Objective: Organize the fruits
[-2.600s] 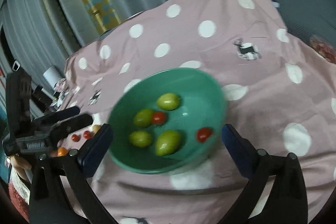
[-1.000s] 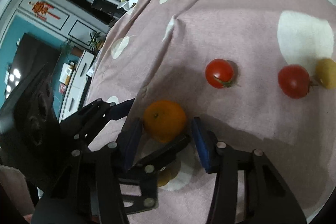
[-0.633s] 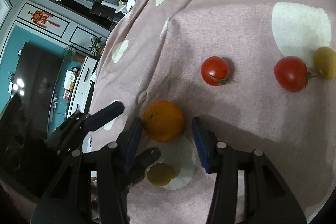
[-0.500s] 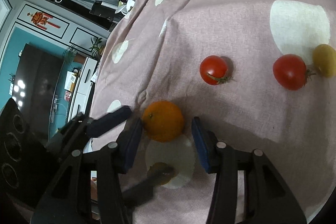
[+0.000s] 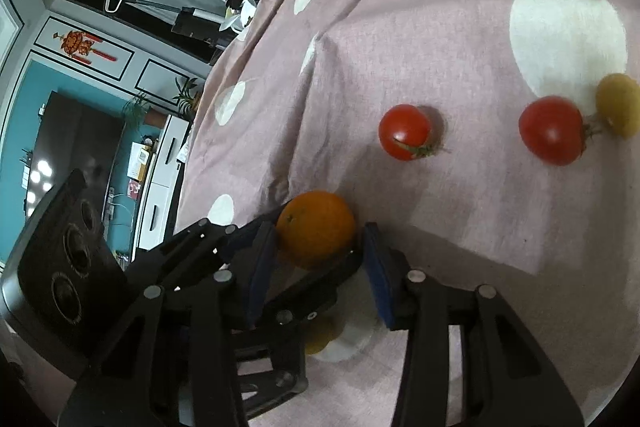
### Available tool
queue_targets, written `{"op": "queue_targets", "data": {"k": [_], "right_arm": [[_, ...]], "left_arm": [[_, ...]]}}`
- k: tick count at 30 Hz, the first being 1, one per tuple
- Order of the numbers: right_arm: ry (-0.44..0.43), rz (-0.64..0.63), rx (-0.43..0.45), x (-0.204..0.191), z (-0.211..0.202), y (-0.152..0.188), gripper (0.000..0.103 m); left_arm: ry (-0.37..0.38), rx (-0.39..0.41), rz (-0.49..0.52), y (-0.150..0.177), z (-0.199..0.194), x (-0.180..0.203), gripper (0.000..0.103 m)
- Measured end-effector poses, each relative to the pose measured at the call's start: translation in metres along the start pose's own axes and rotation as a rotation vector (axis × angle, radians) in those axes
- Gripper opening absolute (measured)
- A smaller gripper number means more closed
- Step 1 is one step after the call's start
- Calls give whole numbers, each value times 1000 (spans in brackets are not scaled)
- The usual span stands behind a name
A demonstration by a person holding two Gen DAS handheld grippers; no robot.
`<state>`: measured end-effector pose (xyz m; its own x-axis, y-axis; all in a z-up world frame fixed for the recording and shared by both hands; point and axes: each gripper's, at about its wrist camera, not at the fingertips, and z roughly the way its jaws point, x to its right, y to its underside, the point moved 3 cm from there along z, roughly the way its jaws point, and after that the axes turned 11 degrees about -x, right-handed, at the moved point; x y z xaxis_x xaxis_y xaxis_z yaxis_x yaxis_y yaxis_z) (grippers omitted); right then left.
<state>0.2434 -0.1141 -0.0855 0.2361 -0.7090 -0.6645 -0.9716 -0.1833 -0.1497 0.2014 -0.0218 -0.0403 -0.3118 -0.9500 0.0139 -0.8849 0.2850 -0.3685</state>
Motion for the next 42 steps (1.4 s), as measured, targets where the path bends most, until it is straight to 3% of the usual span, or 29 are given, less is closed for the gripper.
{"op": "queue_targets", "data": {"k": [8, 15, 22, 26, 29, 32, 38, 39, 41, 42], "right_arm": [[-2, -16, 22, -3, -8, 6, 43], [3, -21, 107, 1, -61, 33, 43], [115, 10, 305, 28, -152, 73, 43], [163, 66, 441, 62, -216, 101, 43], [195, 145, 523, 97, -255, 120, 43], [252, 203, 561, 128, -276, 127, 42], [291, 215, 582, 145, -287, 127, 41], [282, 221, 587, 146, -289, 128, 43], [315, 247, 603, 149, -294, 131, 66], [345, 265, 621, 150, -297, 134, 86]], "left_arm": [[26, 8, 1, 3, -10, 5, 44], [101, 84, 54, 3, -39, 48, 44], [203, 145, 179, -29, -60, 135, 44], [291, 174, 308, -56, -66, 208, 44], [341, 150, 368, -75, -56, 253, 44], [321, 120, 405, -91, -38, 291, 44], [372, 85, 354, -100, -20, 300, 44], [356, 88, 341, -101, -20, 300, 44], [325, 89, 308, -106, -19, 295, 49], [333, 86, 280, -108, -20, 289, 63]]}}
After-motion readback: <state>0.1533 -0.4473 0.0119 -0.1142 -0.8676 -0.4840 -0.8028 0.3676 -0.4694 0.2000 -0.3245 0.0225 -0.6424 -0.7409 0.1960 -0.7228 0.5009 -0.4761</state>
